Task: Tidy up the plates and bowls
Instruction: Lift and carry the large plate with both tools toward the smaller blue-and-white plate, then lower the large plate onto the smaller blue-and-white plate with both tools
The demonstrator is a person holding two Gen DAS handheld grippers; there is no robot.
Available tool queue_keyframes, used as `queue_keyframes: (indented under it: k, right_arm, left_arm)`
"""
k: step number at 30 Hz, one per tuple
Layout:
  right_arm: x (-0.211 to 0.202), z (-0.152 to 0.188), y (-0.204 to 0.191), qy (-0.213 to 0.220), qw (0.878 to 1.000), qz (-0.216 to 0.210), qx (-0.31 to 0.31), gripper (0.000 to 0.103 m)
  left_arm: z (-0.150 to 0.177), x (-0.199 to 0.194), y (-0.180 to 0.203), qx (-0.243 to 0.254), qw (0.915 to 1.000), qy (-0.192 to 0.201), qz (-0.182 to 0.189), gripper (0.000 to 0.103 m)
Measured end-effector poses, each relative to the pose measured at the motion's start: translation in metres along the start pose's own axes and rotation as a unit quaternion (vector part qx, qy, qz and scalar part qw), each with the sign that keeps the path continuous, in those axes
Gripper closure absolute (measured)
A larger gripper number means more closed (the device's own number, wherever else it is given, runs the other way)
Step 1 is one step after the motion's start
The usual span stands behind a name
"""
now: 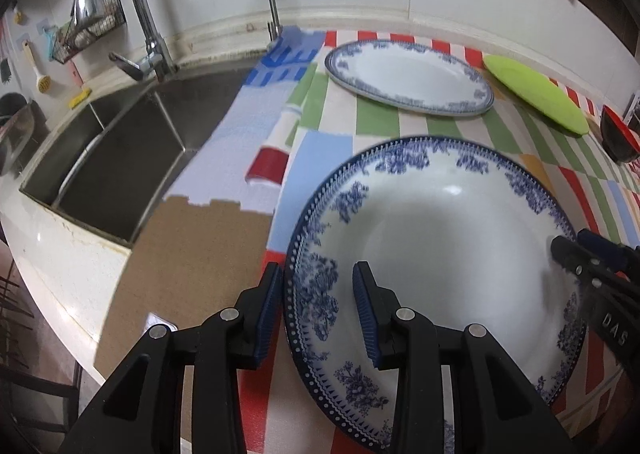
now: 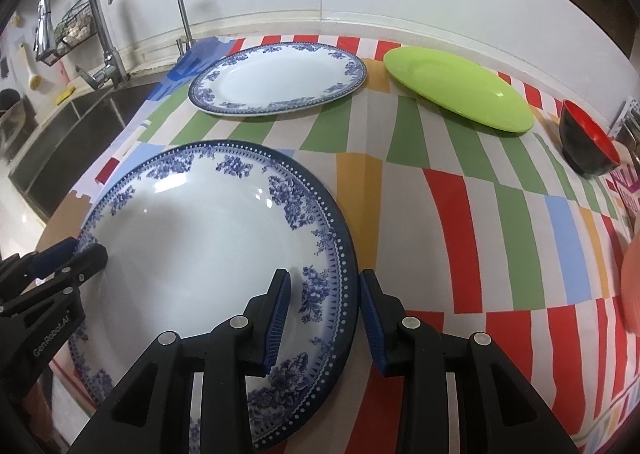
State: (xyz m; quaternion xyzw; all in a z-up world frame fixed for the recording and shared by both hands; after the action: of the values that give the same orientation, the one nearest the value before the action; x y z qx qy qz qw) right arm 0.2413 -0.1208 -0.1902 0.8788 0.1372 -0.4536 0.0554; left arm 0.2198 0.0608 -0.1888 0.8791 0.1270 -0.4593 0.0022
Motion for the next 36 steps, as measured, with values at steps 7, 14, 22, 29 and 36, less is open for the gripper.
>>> queue_keyframes:
  k: [7, 14, 22, 29, 36]
  right_arm:
    - [-0.024, -0.023, 0.010, 0.047, 0.999, 0.019, 0.009, 0.053]
    - [-0.045, -0.055, 0.009, 0.093, 0.995, 0.020, 0.002, 0.047]
    - [-0.061, -0.085, 0.009, 0.143, 0.989, 0.026, 0.012, 0.036]
    - [-0.058, -0.107, 0.004, 0.146, 0.989, 0.019, 0.006, 0.036]
    - [-0.038, -0.137, 0.010, 0.149, 0.988, 0.018, 0.019, 0.036]
  left_arm:
    - [-0.029, -0.027, -0.002, 0.004, 0.9985, 0.054, -0.001, 0.045]
    - [-0.066, -0.057, -0.008, 0.008, 0.9926, 0.121, -0.008, 0.029]
    - [-0.098, -0.078, -0.019, 0.005, 0.9846, 0.174, -0.018, 0.011]
    - [-0.123, -0.072, -0.026, -0.006, 0.9834, 0.181, -0.014, 0.004]
    - [-0.151, -0.054, -0.026, -0.001, 0.9812, 0.191, -0.027, 0.004]
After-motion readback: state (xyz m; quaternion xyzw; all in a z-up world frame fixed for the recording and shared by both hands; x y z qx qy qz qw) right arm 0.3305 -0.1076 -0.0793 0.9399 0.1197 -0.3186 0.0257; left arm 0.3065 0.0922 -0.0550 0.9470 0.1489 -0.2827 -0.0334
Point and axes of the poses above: each gripper's, at about its wrist camera, not at the fingertips, and x roughly the way its jaws point, y to its right, z to its underside, the point moved 6 cm from there along x, roughly the way its jaws point, and after that the axes turned 3 degrees about -z, right-handed, at the moved point
